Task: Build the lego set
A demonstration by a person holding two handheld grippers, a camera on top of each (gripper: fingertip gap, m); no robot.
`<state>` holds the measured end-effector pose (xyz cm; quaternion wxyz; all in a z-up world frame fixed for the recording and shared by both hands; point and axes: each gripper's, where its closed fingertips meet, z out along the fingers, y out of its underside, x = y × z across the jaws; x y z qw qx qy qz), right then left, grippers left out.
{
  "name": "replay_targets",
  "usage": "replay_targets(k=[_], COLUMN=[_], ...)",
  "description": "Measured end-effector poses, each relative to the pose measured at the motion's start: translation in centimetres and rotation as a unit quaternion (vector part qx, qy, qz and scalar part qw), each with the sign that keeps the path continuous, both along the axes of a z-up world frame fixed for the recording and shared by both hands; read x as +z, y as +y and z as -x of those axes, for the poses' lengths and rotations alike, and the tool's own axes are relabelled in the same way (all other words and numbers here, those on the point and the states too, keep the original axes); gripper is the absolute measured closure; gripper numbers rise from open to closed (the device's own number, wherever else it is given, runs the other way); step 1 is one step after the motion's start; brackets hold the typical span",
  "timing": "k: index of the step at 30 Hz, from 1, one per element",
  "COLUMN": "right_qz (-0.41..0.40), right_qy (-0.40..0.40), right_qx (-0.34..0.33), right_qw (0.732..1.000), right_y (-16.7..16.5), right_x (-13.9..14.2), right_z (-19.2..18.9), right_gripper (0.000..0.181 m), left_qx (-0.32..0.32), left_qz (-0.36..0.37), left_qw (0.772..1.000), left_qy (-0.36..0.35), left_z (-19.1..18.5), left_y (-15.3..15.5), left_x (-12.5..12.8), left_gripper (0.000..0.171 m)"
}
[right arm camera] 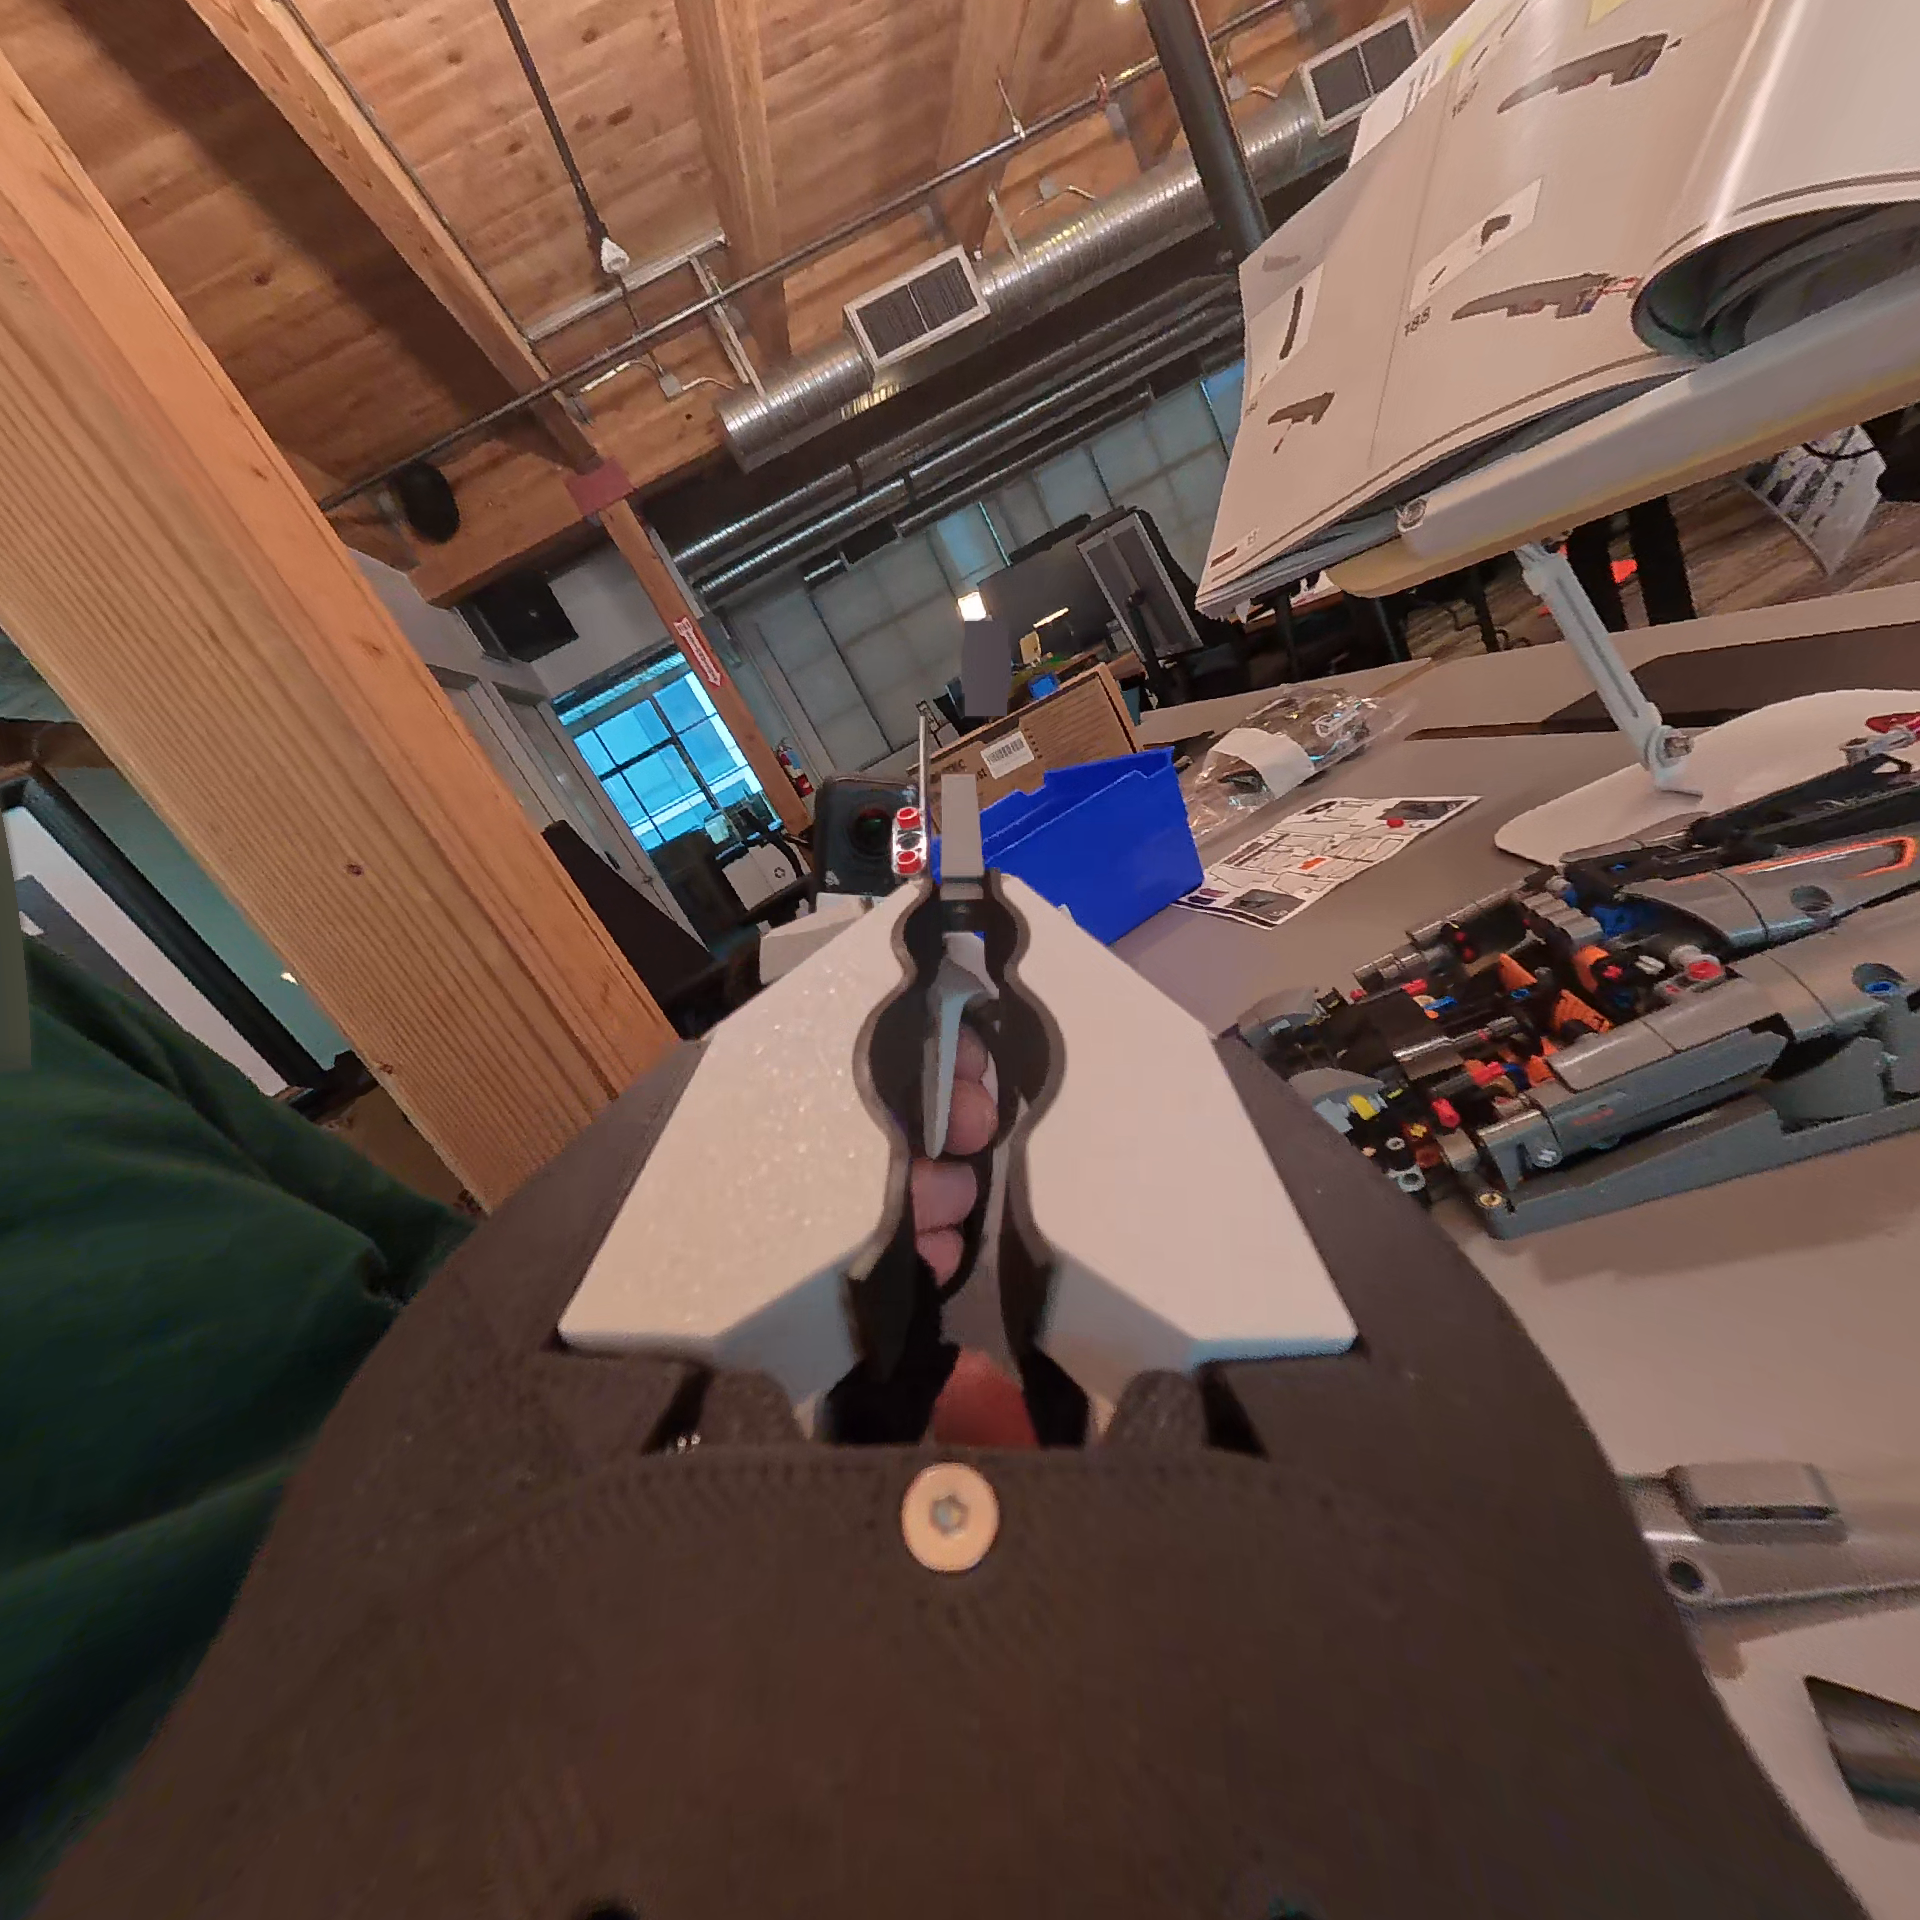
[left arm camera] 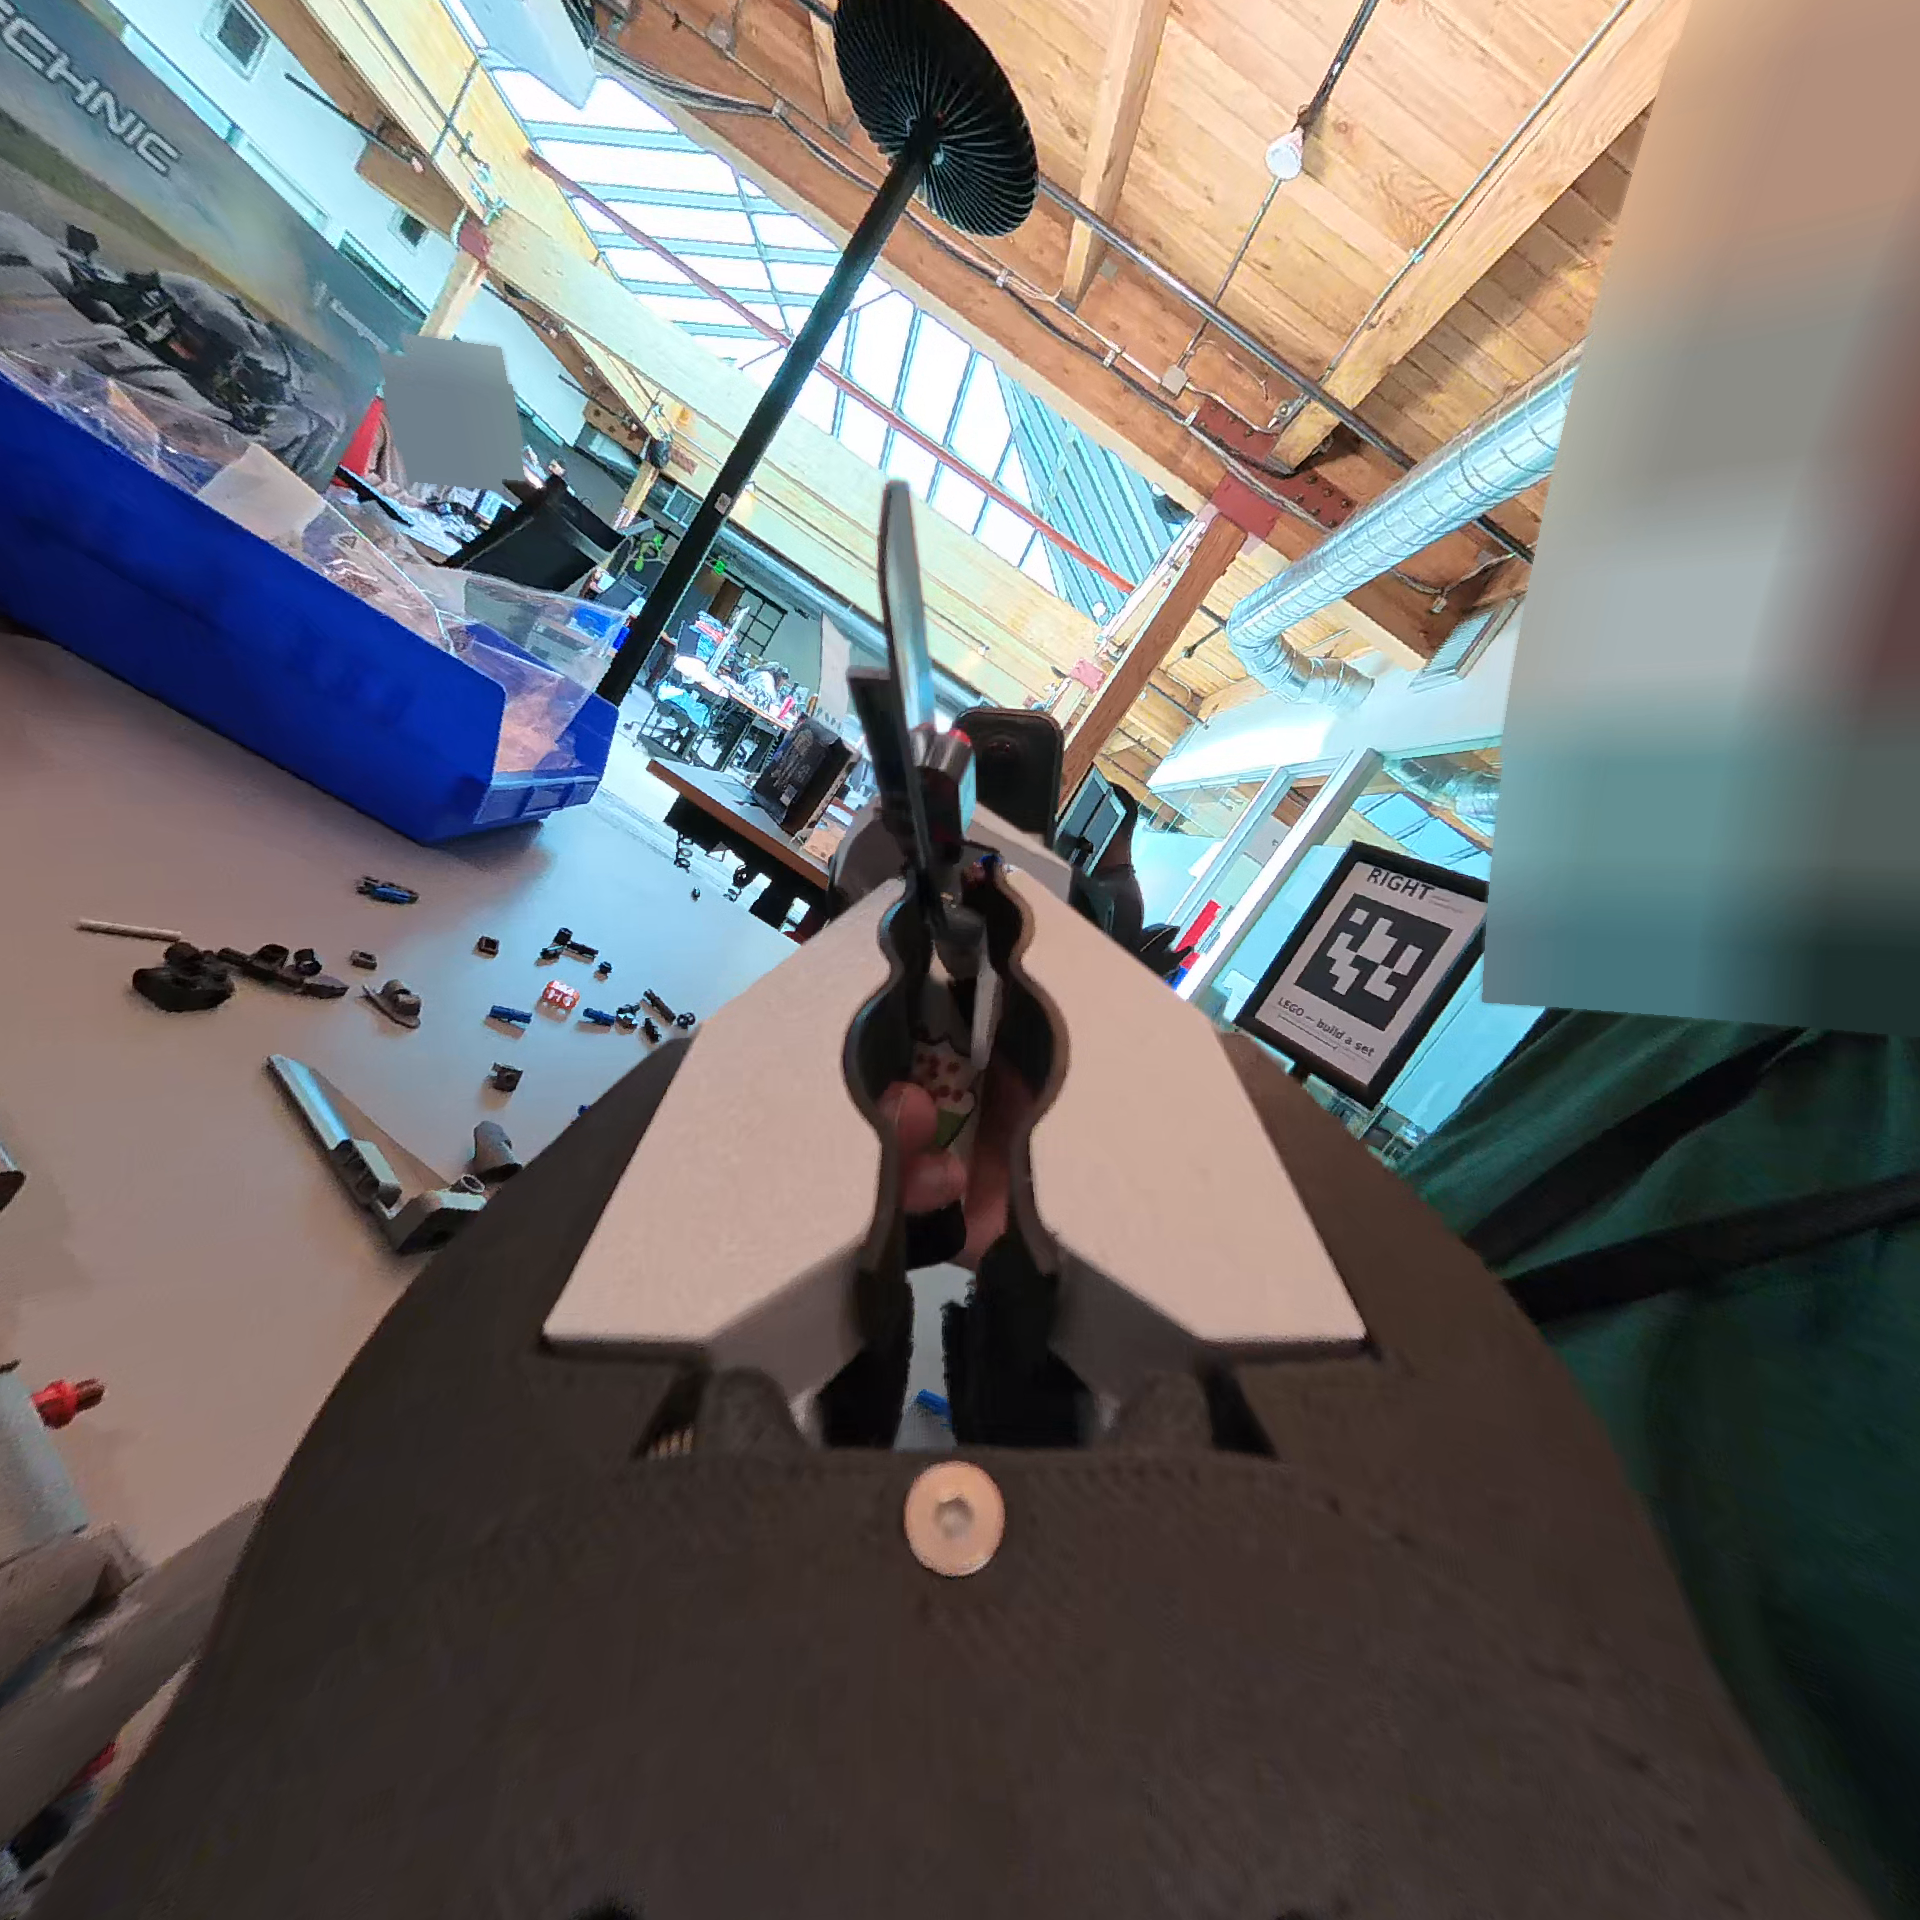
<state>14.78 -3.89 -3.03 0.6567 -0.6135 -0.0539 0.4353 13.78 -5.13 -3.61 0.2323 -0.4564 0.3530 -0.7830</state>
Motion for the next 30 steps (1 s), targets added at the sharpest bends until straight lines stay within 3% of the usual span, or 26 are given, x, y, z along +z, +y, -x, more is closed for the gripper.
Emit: replay_targets(k=[11, 30], right_qz=[0.027, 0.082], right_qy=[-0.114, -0.231], right_qx=[0.018, 0.013], right_qw=[0.993, 0.969], right_y=[-0.4, 1.2], right_x=[0.3, -0.8], right_z=[0.8, 2.9], right_gripper=[0.176, 0.175], left_qx=[0.024, 0.017], left_qz=[0.008, 0.036], left_qw=[1.000, 0.999], left_qy=[0.002, -0.028], left_z=[0.8, 2.2], left_y=[1.4, 2.6], left_x=[-0.5, -0.8], left_gripper=[0.162, 0.162])
